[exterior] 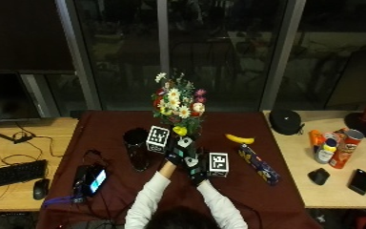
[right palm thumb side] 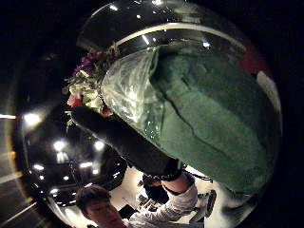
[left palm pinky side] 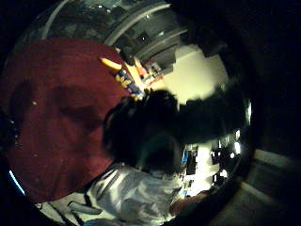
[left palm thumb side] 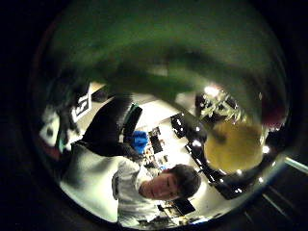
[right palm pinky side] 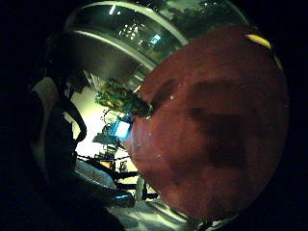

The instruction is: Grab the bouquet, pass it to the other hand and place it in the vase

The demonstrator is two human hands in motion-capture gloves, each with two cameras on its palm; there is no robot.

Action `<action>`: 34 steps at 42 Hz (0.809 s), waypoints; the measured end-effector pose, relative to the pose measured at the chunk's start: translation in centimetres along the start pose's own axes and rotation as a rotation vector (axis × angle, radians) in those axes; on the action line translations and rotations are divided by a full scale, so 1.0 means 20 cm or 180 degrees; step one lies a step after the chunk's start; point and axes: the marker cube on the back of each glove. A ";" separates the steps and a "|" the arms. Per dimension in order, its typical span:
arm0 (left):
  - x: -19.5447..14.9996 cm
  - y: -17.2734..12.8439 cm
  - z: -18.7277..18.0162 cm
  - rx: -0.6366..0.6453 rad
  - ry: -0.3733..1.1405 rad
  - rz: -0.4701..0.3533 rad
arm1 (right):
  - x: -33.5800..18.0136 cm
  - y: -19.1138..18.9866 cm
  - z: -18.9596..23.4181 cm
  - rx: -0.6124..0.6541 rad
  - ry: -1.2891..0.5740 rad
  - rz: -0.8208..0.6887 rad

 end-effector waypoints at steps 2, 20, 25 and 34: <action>0.01 0.02 0.02 0.0222 0.0260 -0.0334 | 0.01 0.03 0.04 -0.0066 -0.0066 0.0032; 0.15 0.03 -0.07 0.0973 -0.0105 -0.0098 | 0.02 0.03 0.07 -0.1043 0.0085 -0.0518; 0.34 -0.05 -0.20 0.1044 -0.0215 0.0088 | 0.05 -0.02 -0.02 -0.1213 0.0089 -0.0551; 0.66 -0.17 -0.52 0.1414 -0.0551 0.0169 | 0.08 -0.13 -0.16 -0.1236 0.0364 -0.0751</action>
